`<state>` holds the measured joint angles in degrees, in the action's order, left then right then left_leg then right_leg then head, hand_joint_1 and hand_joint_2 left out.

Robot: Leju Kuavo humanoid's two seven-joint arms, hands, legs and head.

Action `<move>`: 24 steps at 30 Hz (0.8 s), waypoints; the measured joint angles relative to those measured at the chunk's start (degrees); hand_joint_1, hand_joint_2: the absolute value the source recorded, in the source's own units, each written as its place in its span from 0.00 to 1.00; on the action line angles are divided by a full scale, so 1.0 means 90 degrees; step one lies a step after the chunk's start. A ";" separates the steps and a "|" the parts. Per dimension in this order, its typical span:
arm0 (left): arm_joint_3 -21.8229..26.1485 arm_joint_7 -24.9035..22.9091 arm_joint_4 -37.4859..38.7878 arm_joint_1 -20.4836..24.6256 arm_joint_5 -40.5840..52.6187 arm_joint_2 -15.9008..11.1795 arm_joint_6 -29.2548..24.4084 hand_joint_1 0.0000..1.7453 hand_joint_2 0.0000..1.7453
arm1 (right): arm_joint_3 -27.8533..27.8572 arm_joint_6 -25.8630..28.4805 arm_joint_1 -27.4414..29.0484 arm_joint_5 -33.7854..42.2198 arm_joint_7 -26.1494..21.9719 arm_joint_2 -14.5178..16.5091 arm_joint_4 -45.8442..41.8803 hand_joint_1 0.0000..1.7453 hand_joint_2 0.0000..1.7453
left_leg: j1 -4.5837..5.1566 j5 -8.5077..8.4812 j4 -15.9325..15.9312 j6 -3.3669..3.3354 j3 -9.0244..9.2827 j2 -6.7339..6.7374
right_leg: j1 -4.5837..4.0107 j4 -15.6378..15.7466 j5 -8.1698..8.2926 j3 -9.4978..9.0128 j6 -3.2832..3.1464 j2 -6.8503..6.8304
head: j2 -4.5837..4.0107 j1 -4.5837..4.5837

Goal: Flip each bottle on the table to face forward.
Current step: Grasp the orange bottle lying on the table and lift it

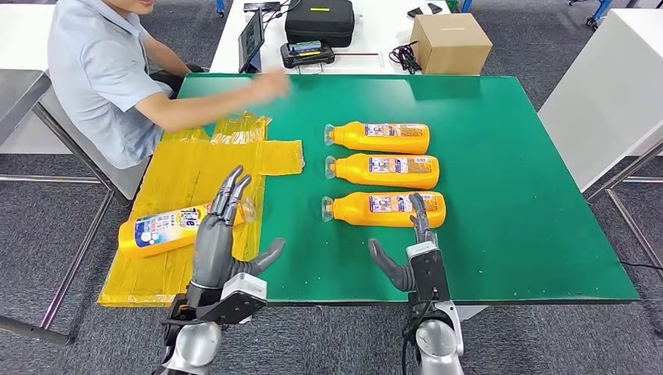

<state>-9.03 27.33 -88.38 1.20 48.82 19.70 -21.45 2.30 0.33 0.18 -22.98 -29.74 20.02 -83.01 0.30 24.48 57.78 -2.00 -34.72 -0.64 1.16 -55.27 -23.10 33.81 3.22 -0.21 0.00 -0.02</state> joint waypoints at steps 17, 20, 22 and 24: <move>-0.0401 -0.0119 -0.0812 -0.0577 -0.2661 0.0003 0.1561 0.00 1.00 | -0.0651 0.2583 0.0064 -0.6131 0.1361 -0.0242 -0.1006 0.00 1.00 | 0.0003 0.0004 0.0000 0.0000 -0.0006 0.0005 | 0.0003 0.0001 -0.0001 0.0009 0.0000 0.0002 | 0.0000 0.0001; -0.0425 -0.0175 -0.0771 -0.0639 -0.3201 -0.0001 0.1991 0.00 1.00 | -0.0793 0.2773 0.0071 -0.6826 0.1855 -0.0396 -0.1010 0.00 1.00 | 0.0004 0.0003 0.0000 0.0000 -0.0006 0.0005 | 0.0003 0.0001 0.0000 0.0007 0.0000 0.0002 | 0.0000 0.0001; -0.0422 -0.0209 -0.0702 -0.0681 -0.3537 -0.0003 0.2168 0.00 1.00 | -0.0964 0.2778 0.0059 -0.7047 0.2318 -0.0592 -0.0987 0.00 1.00 | 0.0004 0.0002 0.0000 -0.0001 -0.0007 0.0004 | 0.0003 0.0001 0.0000 0.0006 0.0001 0.0002 | 0.0000 0.0002; -0.0411 -0.0295 -0.0633 -0.0715 -0.3831 -0.0005 0.2297 0.00 1.00 | -0.1191 0.2696 0.0024 -0.7072 0.2788 -0.0835 -0.0946 0.00 1.00 | 0.0004 0.0002 0.0000 -0.0001 -0.0008 0.0004 | 0.0003 0.0001 0.0000 0.0005 0.0001 0.0002 | 0.0000 0.0001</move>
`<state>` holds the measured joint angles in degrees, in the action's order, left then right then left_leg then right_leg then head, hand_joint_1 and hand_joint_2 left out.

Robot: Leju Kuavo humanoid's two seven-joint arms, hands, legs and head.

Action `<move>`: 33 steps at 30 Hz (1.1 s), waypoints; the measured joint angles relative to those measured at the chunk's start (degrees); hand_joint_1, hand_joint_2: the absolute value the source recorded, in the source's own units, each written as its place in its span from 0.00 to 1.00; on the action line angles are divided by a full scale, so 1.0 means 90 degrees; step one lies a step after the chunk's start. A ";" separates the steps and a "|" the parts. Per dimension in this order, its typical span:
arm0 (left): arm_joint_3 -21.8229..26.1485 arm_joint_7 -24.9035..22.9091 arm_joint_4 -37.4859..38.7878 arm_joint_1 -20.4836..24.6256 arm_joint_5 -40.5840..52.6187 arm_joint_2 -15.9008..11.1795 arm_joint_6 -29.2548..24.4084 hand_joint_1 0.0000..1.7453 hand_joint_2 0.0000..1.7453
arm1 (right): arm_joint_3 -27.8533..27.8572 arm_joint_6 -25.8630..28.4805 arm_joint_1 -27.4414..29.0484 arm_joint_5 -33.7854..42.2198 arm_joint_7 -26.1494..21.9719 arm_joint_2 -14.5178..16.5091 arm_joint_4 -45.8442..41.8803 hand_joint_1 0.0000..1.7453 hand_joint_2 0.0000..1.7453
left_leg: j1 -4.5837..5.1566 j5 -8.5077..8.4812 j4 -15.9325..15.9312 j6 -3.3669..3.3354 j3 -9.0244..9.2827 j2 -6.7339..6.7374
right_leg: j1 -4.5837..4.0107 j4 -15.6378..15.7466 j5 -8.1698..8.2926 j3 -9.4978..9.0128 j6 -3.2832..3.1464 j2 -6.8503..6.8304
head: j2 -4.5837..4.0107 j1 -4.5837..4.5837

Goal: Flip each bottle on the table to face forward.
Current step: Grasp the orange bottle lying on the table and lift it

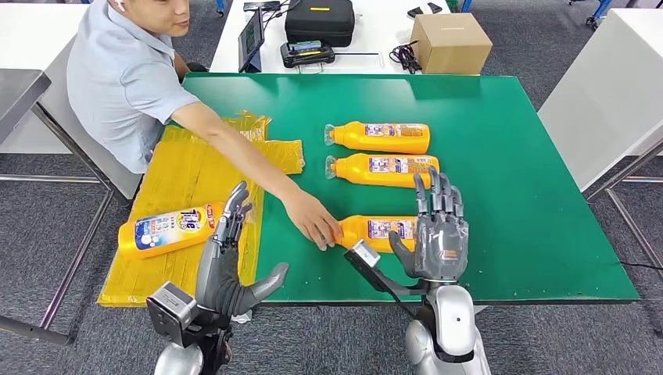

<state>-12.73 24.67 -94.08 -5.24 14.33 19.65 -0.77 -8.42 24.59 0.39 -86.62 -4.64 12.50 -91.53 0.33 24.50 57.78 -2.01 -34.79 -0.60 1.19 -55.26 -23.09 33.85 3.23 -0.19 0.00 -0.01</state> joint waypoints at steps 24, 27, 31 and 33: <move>0.0258 -0.0845 -0.0060 -0.0485 -0.0132 0.0001 -0.0408 0.00 1.00 | -0.0388 -0.1560 0.0095 0.0059 -0.0033 -0.0411 0.0556 0.00 1.00 | -0.0001 0.0001 0.0000 0.0002 -0.0006 -0.0001 | -0.0001 0.0000 -0.0001 0.0007 -0.0001 0.0000 | 0.0000 0.0000; 0.0261 -0.0785 -0.0174 -0.0508 0.0219 0.0002 -0.0566 0.00 1.00 | -0.0384 -0.1630 0.0092 0.0036 0.0087 -0.0445 0.0635 0.00 1.00 | -0.0001 0.0001 0.0000 0.0002 -0.0006 -0.0001 | -0.0001 0.0000 -0.0001 0.0008 -0.0001 0.0000 | 0.0000 -0.0001; 0.0259 -0.0778 -0.0273 -0.0528 0.0479 0.0002 -0.0628 0.00 1.00 | -0.0371 -0.1697 0.0088 0.0019 0.0193 -0.0488 0.0737 0.00 1.00 | -0.0001 0.0002 0.0000 0.0002 -0.0006 -0.0001 | -0.0001 0.0000 -0.0001 0.0008 -0.0001 0.0000 | 0.0000 -0.0001; 0.0257 -0.0776 -0.0295 -0.0538 0.0566 0.0003 -0.0627 0.00 1.00 | -0.0356 -0.1750 0.0089 0.0009 0.0237 -0.0507 0.0780 0.00 1.00 | -0.0001 0.0002 0.0000 0.0002 -0.0006 -0.0001 | -0.0001 0.0000 -0.0001 0.0008 -0.0001 0.0000 | 0.0000 -0.0001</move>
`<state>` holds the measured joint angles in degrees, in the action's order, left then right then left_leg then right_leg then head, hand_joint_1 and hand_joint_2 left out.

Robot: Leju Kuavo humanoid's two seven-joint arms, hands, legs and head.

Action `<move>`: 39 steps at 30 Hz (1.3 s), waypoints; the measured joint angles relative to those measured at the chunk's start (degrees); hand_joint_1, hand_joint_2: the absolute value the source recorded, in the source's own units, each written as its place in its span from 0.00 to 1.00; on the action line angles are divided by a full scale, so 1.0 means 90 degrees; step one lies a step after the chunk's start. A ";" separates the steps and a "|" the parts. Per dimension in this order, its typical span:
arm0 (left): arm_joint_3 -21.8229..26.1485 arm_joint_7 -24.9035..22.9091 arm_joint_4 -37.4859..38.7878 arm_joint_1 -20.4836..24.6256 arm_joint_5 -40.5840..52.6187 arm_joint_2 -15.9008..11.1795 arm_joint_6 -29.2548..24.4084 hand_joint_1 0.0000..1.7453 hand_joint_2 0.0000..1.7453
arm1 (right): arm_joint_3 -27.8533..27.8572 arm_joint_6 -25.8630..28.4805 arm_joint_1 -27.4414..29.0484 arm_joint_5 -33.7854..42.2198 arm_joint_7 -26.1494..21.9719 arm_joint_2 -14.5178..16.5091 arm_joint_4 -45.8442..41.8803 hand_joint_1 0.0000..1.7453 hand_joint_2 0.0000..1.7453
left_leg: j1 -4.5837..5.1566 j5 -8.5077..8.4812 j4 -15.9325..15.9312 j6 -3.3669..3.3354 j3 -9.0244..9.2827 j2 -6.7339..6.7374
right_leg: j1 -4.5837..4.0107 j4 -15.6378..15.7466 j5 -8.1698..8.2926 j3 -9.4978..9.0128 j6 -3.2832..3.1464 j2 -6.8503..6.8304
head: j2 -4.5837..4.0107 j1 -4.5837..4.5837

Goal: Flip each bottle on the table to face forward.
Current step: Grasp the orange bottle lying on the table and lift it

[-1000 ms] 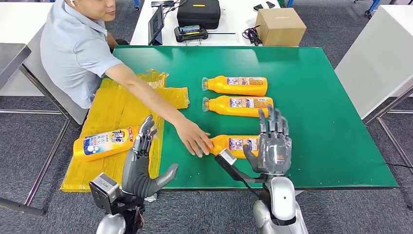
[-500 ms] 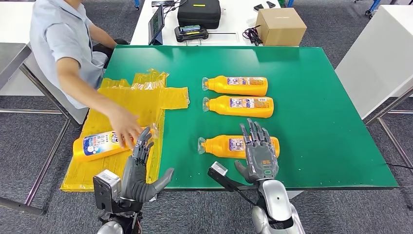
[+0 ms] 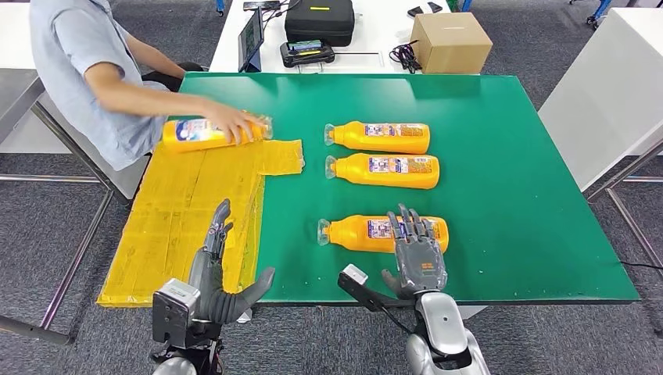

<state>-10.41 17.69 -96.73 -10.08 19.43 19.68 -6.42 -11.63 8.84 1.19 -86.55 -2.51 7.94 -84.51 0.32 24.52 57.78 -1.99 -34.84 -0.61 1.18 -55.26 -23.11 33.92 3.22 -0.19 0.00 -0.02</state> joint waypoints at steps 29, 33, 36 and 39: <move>-0.0047 -0.0118 0.0045 0.0069 0.0036 0.0001 0.0188 0.00 1.00 | 0.0148 -0.0244 -0.0679 -0.0013 0.0325 -0.0160 0.0703 0.00 1.00 | 0.0001 -0.0002 0.0001 -0.0002 0.0002 0.0002 | 0.0000 0.0000 0.0002 -0.0001 0.0001 0.0001 | 0.0000 0.0001; -0.0054 -0.0135 0.0087 0.0113 0.0024 0.0001 0.0233 0.00 1.00 | 0.0233 -0.0239 -0.0835 -0.0013 0.0330 -0.0161 0.0908 0.00 1.00 | 0.0001 -0.0002 0.0001 -0.0002 0.0001 0.0001 | 0.0000 0.0000 0.0001 0.0001 0.0001 0.0000 | 0.0000 0.0001; -0.0066 -0.0175 0.0130 0.0151 0.0003 0.0001 0.0247 0.00 1.00 | 0.0321 -0.0241 -0.0937 -0.0013 0.0328 -0.0161 0.1071 0.00 1.00 | 0.0001 -0.0002 0.0001 -0.0002 0.0001 0.0002 | 0.0000 0.0000 0.0001 0.0000 0.0001 0.0001 | 0.0000 0.0001; -0.0072 -0.0226 0.0172 0.0171 -0.0022 0.0001 0.0249 0.00 1.00 | 0.0406 -0.0242 -0.0997 -0.0013 0.0314 -0.0160 0.1236 0.00 1.00 | 0.0001 -0.0002 0.0001 -0.0002 0.0001 0.0001 | 0.0000 0.0000 0.0001 0.0000 0.0001 0.0000 | 0.0000 0.0000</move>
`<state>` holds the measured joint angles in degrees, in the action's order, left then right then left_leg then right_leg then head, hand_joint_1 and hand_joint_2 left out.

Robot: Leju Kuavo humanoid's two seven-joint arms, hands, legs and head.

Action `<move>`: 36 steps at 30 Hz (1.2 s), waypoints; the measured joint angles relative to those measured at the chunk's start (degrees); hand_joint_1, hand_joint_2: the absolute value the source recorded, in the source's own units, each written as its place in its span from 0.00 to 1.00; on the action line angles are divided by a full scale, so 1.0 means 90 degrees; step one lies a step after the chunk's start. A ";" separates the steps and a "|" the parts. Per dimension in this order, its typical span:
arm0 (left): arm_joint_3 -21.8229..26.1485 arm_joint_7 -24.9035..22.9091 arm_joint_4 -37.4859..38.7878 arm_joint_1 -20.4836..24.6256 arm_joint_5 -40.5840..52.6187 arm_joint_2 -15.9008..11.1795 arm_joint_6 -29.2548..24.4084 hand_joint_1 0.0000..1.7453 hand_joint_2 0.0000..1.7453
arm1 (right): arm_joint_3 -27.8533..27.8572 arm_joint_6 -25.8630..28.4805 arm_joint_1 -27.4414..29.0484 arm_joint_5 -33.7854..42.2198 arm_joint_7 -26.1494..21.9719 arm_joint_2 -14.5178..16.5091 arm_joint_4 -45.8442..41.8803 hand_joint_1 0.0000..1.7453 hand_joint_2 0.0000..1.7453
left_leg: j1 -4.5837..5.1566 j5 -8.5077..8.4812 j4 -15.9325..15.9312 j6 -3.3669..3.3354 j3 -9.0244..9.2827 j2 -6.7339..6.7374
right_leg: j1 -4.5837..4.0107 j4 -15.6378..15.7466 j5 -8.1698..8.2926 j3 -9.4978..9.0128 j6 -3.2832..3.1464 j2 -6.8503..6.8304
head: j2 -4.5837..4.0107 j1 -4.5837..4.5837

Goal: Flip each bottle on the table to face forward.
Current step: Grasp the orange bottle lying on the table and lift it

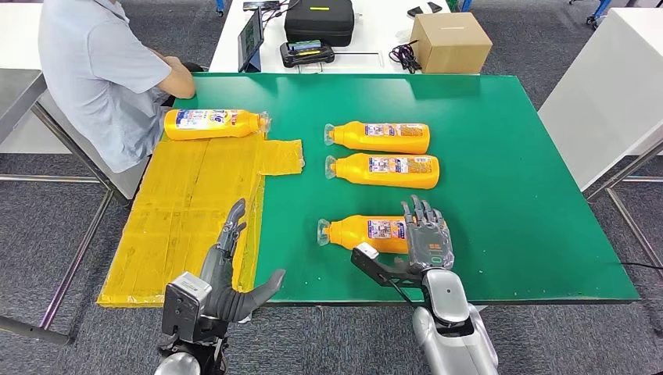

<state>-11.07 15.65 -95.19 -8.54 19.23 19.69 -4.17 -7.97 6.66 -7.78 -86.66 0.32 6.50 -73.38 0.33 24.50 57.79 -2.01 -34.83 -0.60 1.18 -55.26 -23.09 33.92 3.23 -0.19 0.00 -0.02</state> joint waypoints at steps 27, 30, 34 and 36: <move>-0.0088 -0.0073 0.0460 0.0206 -0.0140 -0.0005 0.0143 0.00 1.00 | 0.0290 0.0117 -0.0530 0.0008 -0.0099 -0.0112 0.0831 0.00 1.00 | 0.0000 0.0000 0.0001 0.0000 0.0001 0.0001 | 0.0000 0.0000 0.0000 0.0001 0.0000 0.0000 | 0.0000 0.0003; -0.0092 -0.0073 0.0508 0.0225 -0.0154 -0.0005 0.0153 0.00 1.00 | 0.0362 0.0163 -0.0599 0.0007 -0.0100 -0.0115 0.1014 0.00 1.00 | 0.0000 -0.0001 0.0001 0.0000 0.0000 0.0000 | 0.0000 0.0000 0.0000 0.0000 0.0000 0.0000 | 0.0000 0.0002; -0.0092 -0.0075 0.0562 0.0245 -0.0192 -0.0005 0.0175 0.00 1.00 | 0.0424 0.0174 -0.0635 0.0007 -0.0101 -0.0115 0.1186 0.00 1.00 | 0.0000 0.0000 0.0001 0.0000 -0.0001 0.0001 | 0.0000 0.0000 0.0000 0.0001 0.0000 0.0000 | 0.0000 0.0004; -0.0092 -0.0084 0.0591 0.0256 -0.0214 -0.0005 0.0191 0.00 1.00 | 0.0447 0.0167 -0.0652 0.0007 -0.0101 -0.0115 0.1256 0.00 1.00 | 0.0000 0.0000 0.0001 0.0000 -0.0001 0.0000 | 0.0000 0.0000 0.0000 0.0001 0.0000 0.0000 | 0.0000 0.0004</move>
<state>-11.89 14.90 -89.87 -6.23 17.30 19.65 -2.46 -3.95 8.16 -13.65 -86.60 -0.59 5.46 -62.08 0.33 24.50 57.79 -2.01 -34.83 -0.60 1.18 -55.26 -23.09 33.93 3.23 -0.19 0.00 0.02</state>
